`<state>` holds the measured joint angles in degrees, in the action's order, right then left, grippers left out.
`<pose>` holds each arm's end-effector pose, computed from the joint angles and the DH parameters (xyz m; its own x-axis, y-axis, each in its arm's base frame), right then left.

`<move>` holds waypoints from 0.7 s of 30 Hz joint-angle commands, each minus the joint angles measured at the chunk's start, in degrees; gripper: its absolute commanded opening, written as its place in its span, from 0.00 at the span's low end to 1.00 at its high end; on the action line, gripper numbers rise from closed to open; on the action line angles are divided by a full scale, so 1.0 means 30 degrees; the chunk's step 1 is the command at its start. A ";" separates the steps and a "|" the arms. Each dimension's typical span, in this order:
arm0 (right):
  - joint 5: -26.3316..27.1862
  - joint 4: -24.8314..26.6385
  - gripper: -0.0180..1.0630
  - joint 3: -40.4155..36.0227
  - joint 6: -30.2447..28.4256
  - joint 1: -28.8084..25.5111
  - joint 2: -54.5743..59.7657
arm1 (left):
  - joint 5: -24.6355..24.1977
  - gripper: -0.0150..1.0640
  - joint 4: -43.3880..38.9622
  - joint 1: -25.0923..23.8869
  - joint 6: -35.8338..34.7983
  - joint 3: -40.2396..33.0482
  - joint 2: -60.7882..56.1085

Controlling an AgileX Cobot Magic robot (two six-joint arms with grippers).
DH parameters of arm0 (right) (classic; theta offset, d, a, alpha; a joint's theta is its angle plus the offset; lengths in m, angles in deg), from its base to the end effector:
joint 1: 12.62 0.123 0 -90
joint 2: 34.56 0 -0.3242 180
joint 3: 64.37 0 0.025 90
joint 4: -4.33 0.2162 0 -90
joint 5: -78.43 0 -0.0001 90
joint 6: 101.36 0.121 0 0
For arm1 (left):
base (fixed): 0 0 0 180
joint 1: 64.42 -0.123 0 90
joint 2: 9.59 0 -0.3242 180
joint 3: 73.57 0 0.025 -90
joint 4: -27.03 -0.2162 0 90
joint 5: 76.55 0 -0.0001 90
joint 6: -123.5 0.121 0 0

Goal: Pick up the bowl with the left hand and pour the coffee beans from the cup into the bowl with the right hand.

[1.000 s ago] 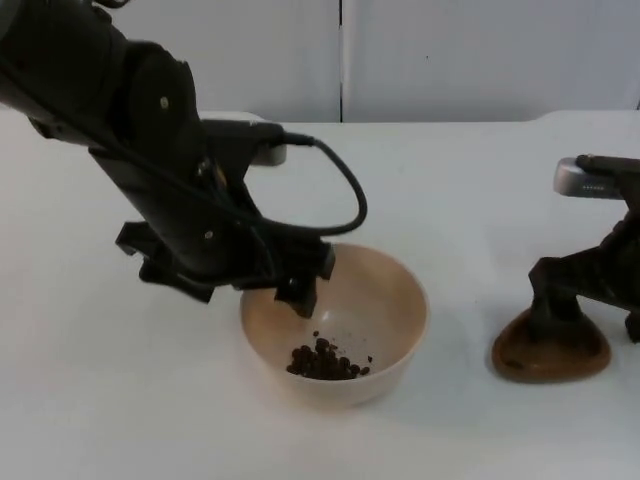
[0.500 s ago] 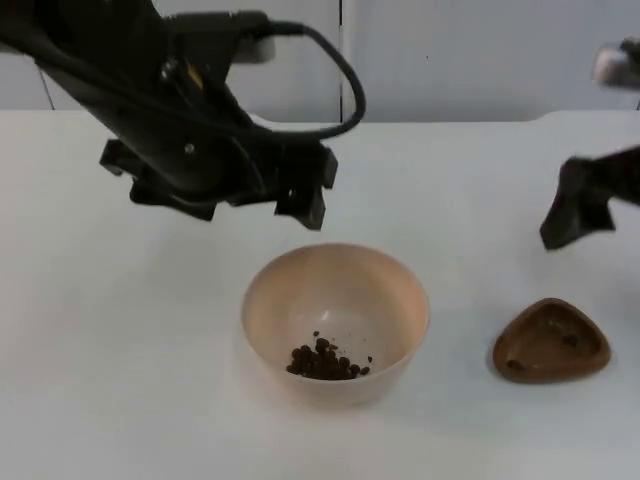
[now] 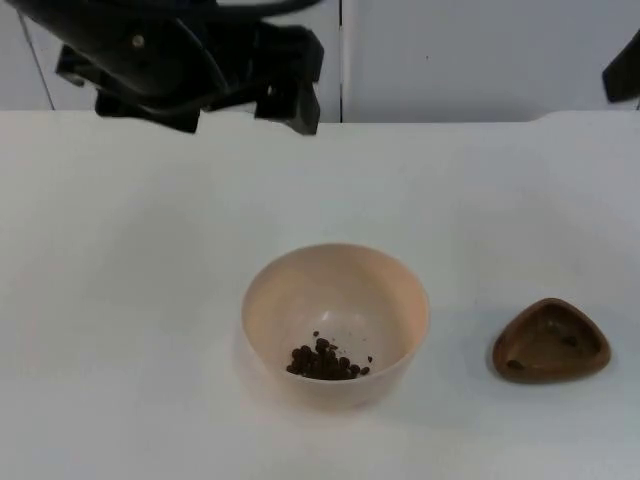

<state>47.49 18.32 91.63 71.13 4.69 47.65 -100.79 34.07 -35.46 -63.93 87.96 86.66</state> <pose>0.2374 0.0898 0.3209 -0.7191 -0.1416 -0.6804 -0.3210 0.9360 0.1445 0.2785 -0.1611 0.2866 -0.7619 0.1483 -0.6305 0.3400 0.9201 -0.1945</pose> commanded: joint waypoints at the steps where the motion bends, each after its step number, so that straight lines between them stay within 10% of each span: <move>1: -0.0419 0.0026 0.86 0.0001 -0.0381 -0.0026 -0.1189 | -0.0335 0.83 -0.0024 0.0073 0.0011 -0.0019 -0.1134; 21: -0.3838 0.0555 0.86 -0.0041 -0.1933 0.0011 -0.6254 | -0.3440 0.83 0.0047 0.0073 0.1684 -0.0019 -0.6823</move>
<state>37.09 19.40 91.52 65.78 4.69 30.33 -109.98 34.07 -35.46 -59.57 87.96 67.77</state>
